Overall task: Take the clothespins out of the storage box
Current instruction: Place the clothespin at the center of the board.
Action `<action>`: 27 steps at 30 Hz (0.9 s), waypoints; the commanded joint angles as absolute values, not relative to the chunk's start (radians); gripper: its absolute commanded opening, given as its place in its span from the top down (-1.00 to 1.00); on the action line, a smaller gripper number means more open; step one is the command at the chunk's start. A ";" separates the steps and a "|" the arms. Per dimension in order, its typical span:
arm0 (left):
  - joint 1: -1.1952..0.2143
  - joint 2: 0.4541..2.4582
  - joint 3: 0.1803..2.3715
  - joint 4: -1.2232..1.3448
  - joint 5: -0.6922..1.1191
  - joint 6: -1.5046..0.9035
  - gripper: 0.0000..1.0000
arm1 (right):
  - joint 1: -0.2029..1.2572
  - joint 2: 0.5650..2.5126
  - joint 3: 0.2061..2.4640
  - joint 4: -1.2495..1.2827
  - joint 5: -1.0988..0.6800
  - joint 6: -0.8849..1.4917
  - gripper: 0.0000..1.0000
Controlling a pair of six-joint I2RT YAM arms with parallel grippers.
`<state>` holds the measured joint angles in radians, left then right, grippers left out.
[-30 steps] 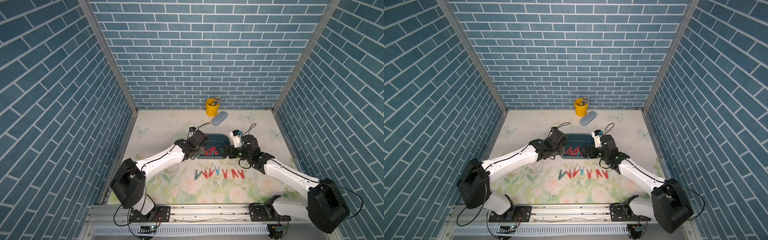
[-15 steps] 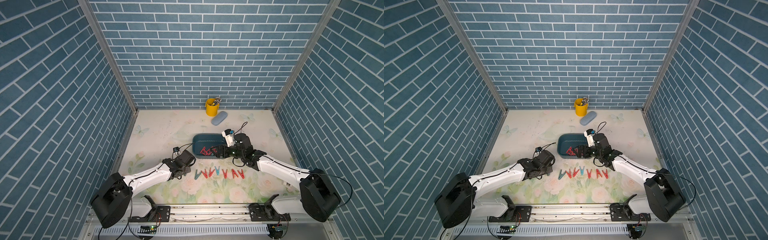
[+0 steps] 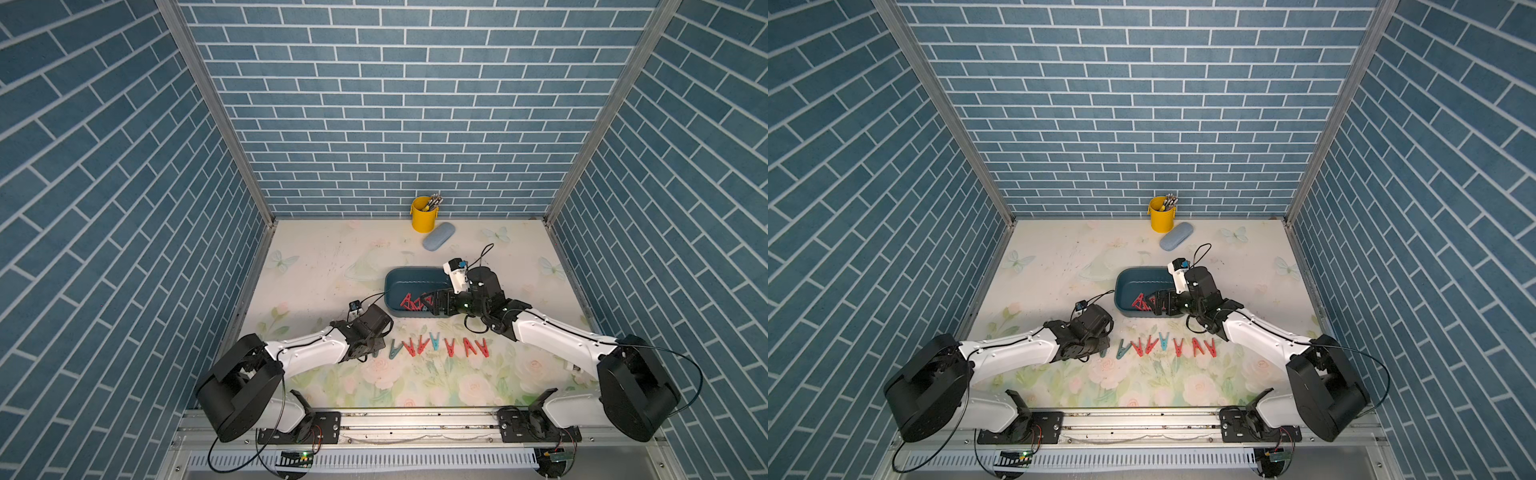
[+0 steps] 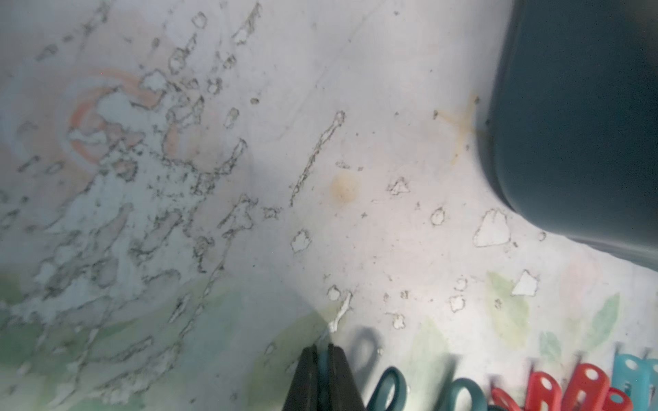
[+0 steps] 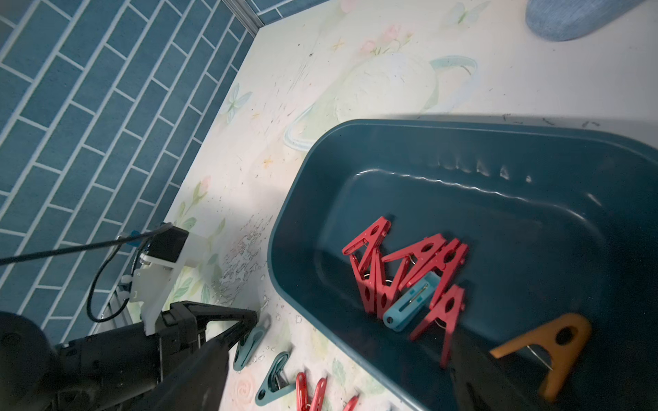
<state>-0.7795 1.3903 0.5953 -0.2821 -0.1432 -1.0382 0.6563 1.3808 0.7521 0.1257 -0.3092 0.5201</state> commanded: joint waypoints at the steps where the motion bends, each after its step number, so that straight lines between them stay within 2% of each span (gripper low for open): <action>1: -0.784 1.374 0.569 -0.289 -0.129 -1.057 0.89 | 0.662 1.418 0.800 0.106 -0.278 0.528 -0.99; 5: -0.784 1.373 0.584 -0.293 -0.116 -1.035 0.64 | 0.664 1.457 0.844 0.077 -0.251 0.529 -0.99; 11: -0.769 1.346 0.652 -0.354 -0.108 -0.979 0.00 | 0.666 1.520 0.921 0.000 -0.187 0.529 -0.99; 14: -0.744 1.322 0.690 -0.387 -0.094 -0.924 -0.04 | 0.670 1.553 0.961 -0.031 -0.148 0.536 -0.99; 17: -0.697 1.294 0.734 -0.417 -0.066 -0.856 -0.36 | 0.682 1.591 1.013 -0.063 -0.124 0.566 -1.00; 21: -0.620 1.258 0.788 -0.439 -0.027 -0.769 -0.94 | 0.709 1.659 1.071 -0.083 -0.110 0.591 -0.63; 22: -0.601 1.251 0.799 -0.443 -0.017 -0.748 -0.99 | 0.715 1.677 1.087 -0.091 -0.102 0.601 -0.56; 27: -0.531 1.233 0.848 -0.455 0.017 -0.669 -0.99 | 0.744 1.747 1.137 -0.101 -0.092 0.638 -0.22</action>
<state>-0.5571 1.2442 0.8200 -0.4110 -0.0124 -0.7532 0.7300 1.7153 1.1049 -0.0597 -0.1188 0.5980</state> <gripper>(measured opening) 0.995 0.621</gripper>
